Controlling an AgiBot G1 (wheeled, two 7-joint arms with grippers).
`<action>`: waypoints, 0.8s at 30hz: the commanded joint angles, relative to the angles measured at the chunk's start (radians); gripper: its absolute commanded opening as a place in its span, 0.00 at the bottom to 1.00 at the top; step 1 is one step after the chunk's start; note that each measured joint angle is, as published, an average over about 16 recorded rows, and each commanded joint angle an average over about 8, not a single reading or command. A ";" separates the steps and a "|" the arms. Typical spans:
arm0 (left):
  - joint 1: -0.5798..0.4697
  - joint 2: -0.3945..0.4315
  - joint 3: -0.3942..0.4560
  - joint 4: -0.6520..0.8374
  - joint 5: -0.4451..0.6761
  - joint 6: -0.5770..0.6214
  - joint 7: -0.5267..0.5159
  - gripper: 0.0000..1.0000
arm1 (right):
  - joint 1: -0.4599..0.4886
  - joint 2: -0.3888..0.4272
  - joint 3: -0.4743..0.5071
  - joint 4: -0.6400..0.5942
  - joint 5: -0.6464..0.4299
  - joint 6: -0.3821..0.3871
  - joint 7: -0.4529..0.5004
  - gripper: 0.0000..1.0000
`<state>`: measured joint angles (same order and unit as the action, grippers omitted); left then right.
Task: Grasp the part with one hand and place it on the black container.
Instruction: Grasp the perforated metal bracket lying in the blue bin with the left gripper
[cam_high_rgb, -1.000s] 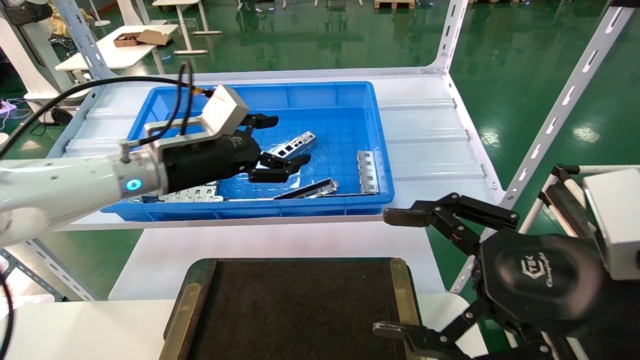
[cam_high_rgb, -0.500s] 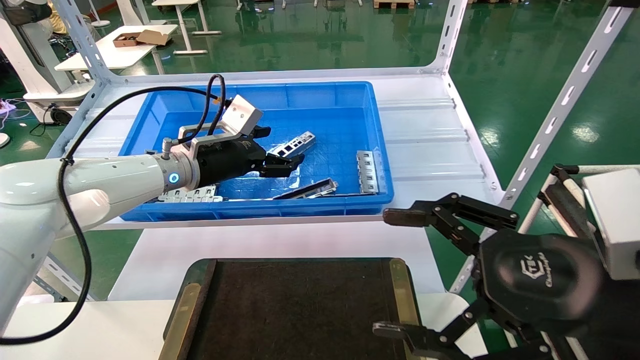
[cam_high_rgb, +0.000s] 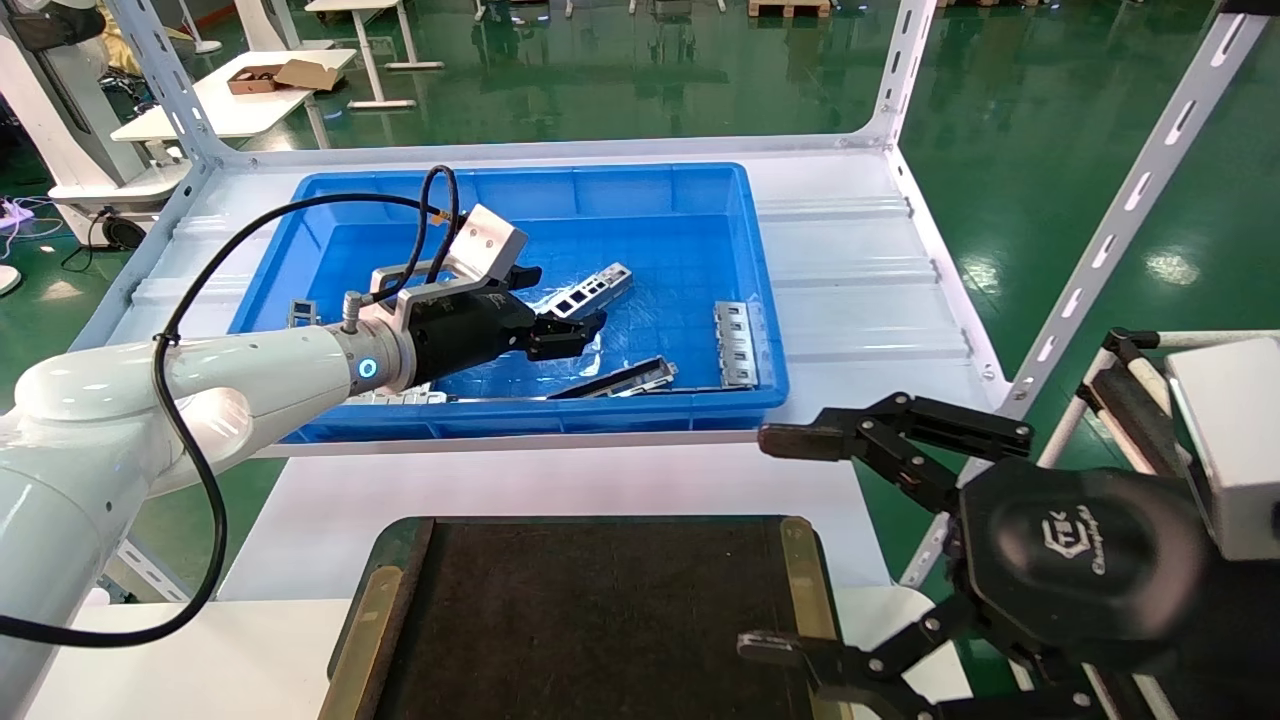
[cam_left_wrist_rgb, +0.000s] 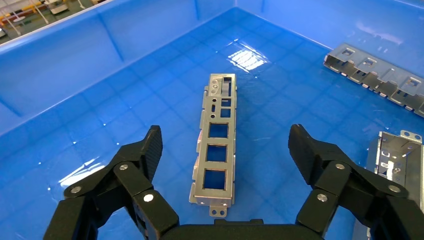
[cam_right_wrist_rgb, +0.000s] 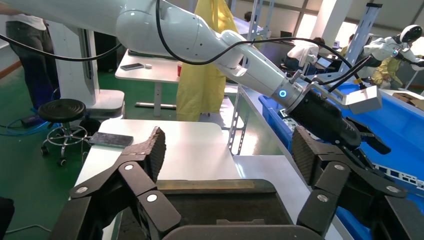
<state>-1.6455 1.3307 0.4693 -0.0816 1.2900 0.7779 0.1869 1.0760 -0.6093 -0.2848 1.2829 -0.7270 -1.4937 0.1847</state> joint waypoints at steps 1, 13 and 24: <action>0.000 0.004 -0.003 0.012 -0.005 -0.003 0.011 0.00 | 0.000 0.000 0.000 0.000 0.000 0.000 0.000 0.00; 0.003 0.008 -0.005 0.039 -0.013 -0.011 0.031 0.00 | 0.000 0.000 -0.001 0.000 0.001 0.000 0.000 0.00; 0.001 0.005 -0.008 0.047 -0.023 -0.009 0.030 0.00 | 0.000 0.001 -0.002 0.000 0.001 0.001 -0.001 0.00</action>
<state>-1.6471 1.3314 0.4579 -0.0353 1.2634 0.7805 0.2142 1.0764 -0.6086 -0.2866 1.2829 -0.7258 -1.4929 0.1838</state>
